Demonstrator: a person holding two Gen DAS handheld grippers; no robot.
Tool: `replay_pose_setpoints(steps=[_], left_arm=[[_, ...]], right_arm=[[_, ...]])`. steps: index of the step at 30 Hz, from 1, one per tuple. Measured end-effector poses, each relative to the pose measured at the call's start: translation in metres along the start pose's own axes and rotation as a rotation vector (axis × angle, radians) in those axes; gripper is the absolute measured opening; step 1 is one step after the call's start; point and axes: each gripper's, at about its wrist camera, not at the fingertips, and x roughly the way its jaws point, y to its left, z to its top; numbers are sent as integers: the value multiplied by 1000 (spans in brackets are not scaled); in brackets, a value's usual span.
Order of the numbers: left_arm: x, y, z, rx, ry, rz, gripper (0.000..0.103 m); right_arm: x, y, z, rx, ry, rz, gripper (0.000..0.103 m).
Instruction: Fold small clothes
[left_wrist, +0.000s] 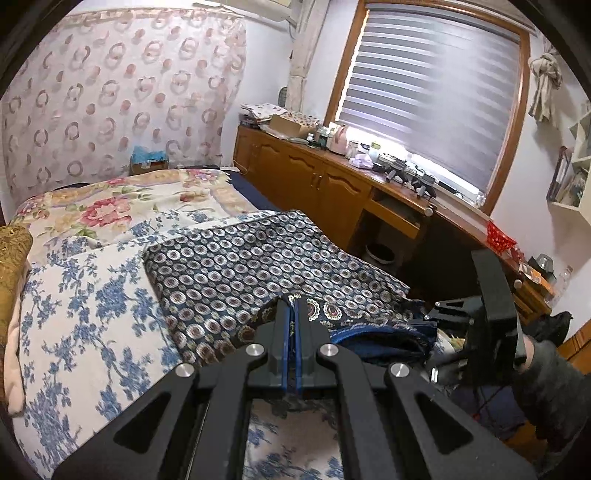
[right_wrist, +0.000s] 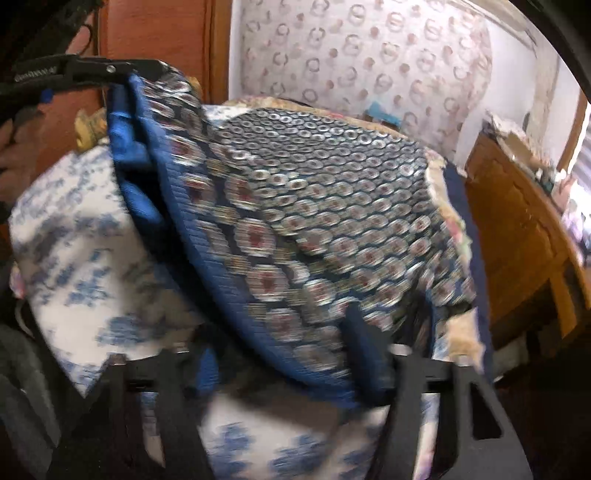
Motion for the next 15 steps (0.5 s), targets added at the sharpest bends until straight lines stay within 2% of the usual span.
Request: replay_pose_setpoints(steps=[1, 4, 9, 13, 14, 15], left_arm=[[1, 5, 3, -6, -4, 5, 0], [4, 19, 13, -27, -17, 27, 0], [13, 45, 30, -43, -7, 80, 3], [22, 63, 42, -24, 9, 126, 5], [23, 67, 44, -16, 12, 123, 6], [24, 70, 45, -4, 18, 122, 12]], right_arm=[[0, -7, 8, -8, -5, 0, 12], [0, -22, 37, -41, -45, -30, 5], [19, -44, 95, -72, -95, -63, 4], [50, -53, 126, -100, -96, -65, 4], [58, -55, 132, -106, -91, -63, 4], [69, -56, 138, -115, -81, -63, 4]])
